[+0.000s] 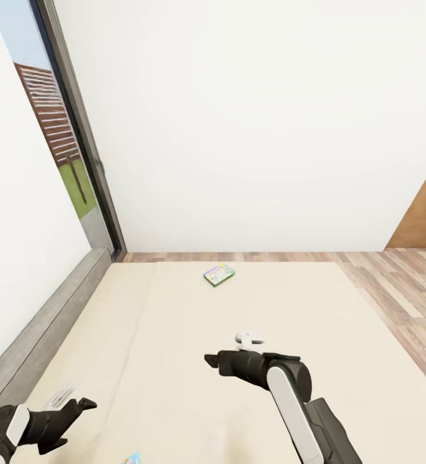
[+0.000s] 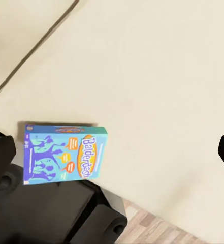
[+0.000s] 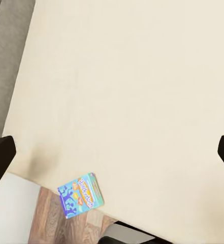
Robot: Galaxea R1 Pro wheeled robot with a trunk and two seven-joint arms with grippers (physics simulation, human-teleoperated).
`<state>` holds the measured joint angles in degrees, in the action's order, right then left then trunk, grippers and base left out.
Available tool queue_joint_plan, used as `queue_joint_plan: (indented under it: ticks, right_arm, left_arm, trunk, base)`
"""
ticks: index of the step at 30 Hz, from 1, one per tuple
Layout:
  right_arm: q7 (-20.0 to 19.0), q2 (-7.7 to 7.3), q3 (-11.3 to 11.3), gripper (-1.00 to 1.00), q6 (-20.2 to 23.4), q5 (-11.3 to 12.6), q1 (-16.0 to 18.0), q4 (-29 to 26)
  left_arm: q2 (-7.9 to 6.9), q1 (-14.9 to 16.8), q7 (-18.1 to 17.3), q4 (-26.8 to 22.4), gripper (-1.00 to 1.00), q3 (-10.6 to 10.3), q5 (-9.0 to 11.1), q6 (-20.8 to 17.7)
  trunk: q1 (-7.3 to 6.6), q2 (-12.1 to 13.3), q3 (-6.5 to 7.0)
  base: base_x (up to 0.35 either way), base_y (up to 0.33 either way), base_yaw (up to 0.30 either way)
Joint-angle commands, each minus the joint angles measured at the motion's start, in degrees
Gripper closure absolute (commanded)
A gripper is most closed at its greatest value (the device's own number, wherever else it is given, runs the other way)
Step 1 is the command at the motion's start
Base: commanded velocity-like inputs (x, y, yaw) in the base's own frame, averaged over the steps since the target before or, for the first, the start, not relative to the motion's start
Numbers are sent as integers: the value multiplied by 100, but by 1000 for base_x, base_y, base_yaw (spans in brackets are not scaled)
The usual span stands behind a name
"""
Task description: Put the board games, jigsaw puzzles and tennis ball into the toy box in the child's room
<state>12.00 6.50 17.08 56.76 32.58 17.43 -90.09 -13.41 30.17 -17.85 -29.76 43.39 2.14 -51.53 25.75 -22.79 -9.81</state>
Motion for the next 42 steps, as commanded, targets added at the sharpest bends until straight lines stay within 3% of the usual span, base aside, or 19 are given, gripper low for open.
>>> queue_joint_plan:
  ticks: [1, 6, 16, 42]
  right_arm:
    - [63, 12, 9, -100, 14, 69, 6, -8]
    - [60, 22, -1, -100, 43, 118, 6, -13]
    - [55, -9, -305, -100, 79, 150, 6, -8]
    - [57, -25, -337, -100, 84, 152, 6, -8]
  left_arm:
    - [-1, 6, 10, -4, -100, 47, 22, -43]
    - [-15, 20, 139, -3, -100, 161, 29, -50]
    - [-34, 225, 390, -3, -100, 254, 24, -50]
    - [-96, 269, 419, 0, -100, 254, 15, -54]
  trunk:
    - [3, -12, -19]
    - [3, -12, -60]
    - [3, -12, -152]
    - [3, -12, -395]
  base:
    - [0, 0, 0]
    - [0, 0, 0]
    - [0, 0, 0]
    - [0, 0, 0]
